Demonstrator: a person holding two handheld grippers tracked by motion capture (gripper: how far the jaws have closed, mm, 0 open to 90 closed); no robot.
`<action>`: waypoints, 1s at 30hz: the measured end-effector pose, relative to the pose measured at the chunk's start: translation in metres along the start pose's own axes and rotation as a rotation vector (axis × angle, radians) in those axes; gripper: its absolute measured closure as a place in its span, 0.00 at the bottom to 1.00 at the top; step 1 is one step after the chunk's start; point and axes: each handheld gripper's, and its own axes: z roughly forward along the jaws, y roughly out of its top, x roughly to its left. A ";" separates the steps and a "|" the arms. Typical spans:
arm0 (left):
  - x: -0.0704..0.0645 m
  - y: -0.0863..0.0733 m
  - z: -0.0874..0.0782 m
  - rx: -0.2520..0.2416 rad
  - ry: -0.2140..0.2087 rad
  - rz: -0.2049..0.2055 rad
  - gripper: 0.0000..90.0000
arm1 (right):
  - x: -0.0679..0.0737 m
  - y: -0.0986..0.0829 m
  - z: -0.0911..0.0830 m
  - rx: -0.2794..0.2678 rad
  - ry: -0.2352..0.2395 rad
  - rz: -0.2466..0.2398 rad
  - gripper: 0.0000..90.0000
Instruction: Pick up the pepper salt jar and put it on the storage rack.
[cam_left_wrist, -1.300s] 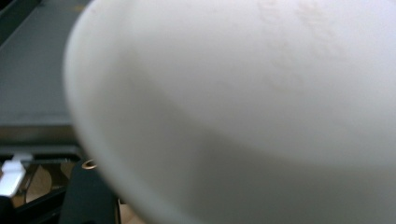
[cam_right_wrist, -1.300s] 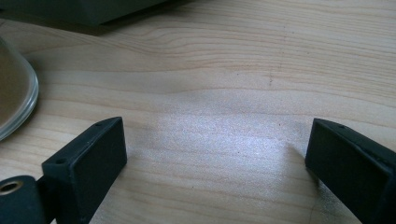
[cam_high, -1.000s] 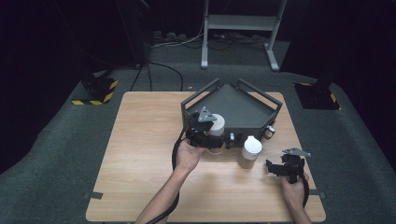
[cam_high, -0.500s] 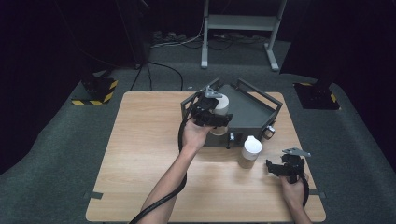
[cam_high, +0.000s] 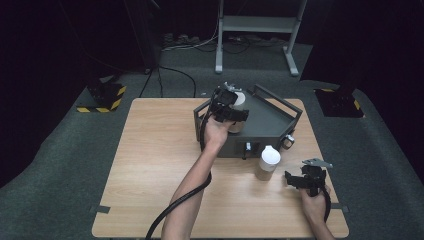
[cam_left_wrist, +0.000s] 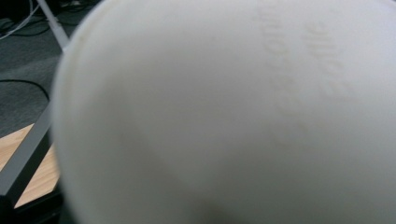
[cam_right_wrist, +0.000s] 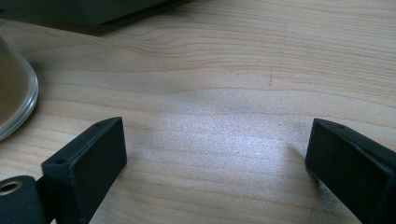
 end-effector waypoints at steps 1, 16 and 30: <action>-0.001 0.001 0.005 0.007 0.009 -0.002 0.37 | 0.000 0.000 0.000 0.000 0.000 0.000 0.05; -0.004 0.005 0.022 0.046 0.039 0.010 0.37 | 0.000 0.000 0.000 0.000 0.001 -0.003 0.05; 0.000 -0.004 0.028 0.035 0.041 0.004 0.36 | 0.000 0.001 0.001 0.001 0.002 -0.003 0.05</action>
